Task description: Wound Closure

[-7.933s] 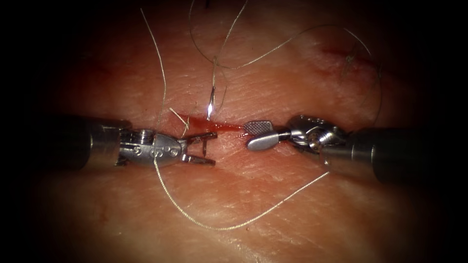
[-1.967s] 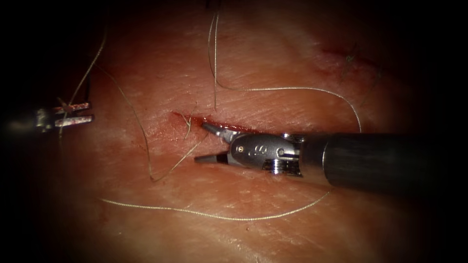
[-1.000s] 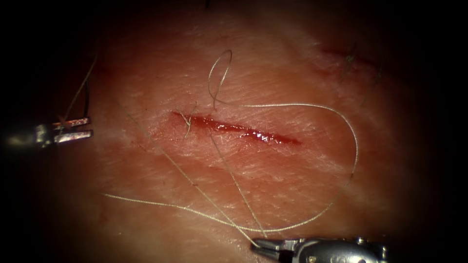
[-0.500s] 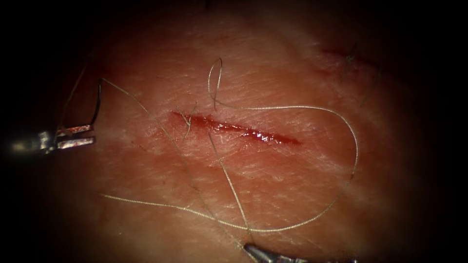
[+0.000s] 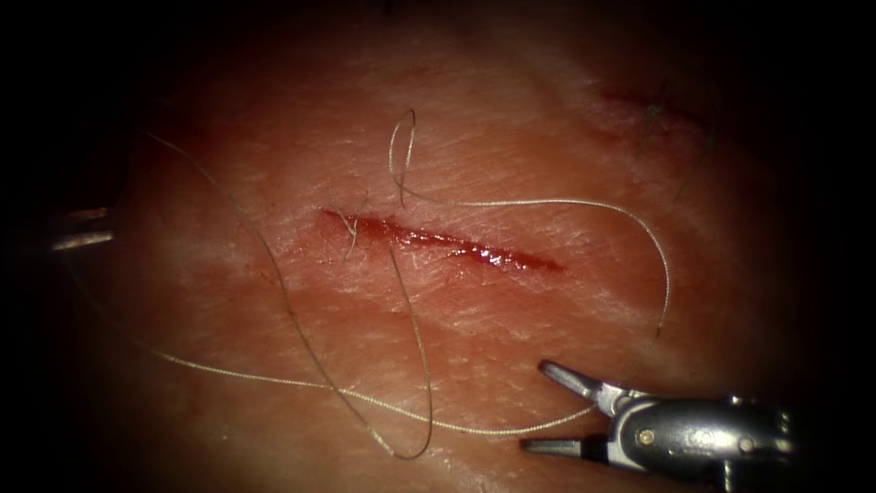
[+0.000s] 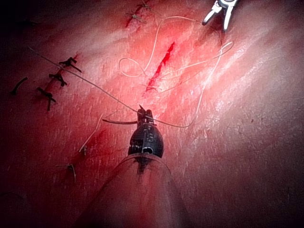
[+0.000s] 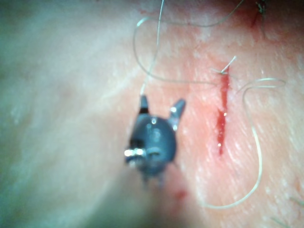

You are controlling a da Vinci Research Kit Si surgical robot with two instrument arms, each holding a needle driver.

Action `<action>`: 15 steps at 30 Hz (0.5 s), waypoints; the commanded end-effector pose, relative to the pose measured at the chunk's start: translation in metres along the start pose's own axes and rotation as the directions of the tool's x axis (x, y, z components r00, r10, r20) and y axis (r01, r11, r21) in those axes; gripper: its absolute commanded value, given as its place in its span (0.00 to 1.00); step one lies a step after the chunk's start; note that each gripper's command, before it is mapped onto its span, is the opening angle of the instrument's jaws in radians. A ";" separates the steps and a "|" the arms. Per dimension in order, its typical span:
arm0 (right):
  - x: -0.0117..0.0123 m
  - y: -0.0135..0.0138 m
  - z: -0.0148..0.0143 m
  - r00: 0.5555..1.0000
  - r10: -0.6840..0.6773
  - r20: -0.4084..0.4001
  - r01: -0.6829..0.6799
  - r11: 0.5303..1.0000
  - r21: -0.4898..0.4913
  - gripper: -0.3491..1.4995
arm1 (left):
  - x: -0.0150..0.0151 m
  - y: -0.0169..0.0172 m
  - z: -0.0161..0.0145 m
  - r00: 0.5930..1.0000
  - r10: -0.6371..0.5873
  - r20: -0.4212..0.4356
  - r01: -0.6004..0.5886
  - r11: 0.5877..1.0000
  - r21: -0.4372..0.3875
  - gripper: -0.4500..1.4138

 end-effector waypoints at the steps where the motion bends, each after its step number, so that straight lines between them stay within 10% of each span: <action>1: -0.0014 0.0016 0.0022 1.000 -0.016 0.006 0.016 1.000 -0.017 0.89 | -0.0004 0.0004 0.0008 1.000 -0.002 0.002 0.002 1.000 0.002 0.00; 15: -0.0078 0.0041 0.0137 0.992 -0.129 0.019 0.129 0.991 -0.037 0.69 | -0.0001 0.0009 0.0011 1.000 -0.008 0.004 0.008 1.000 0.005 0.00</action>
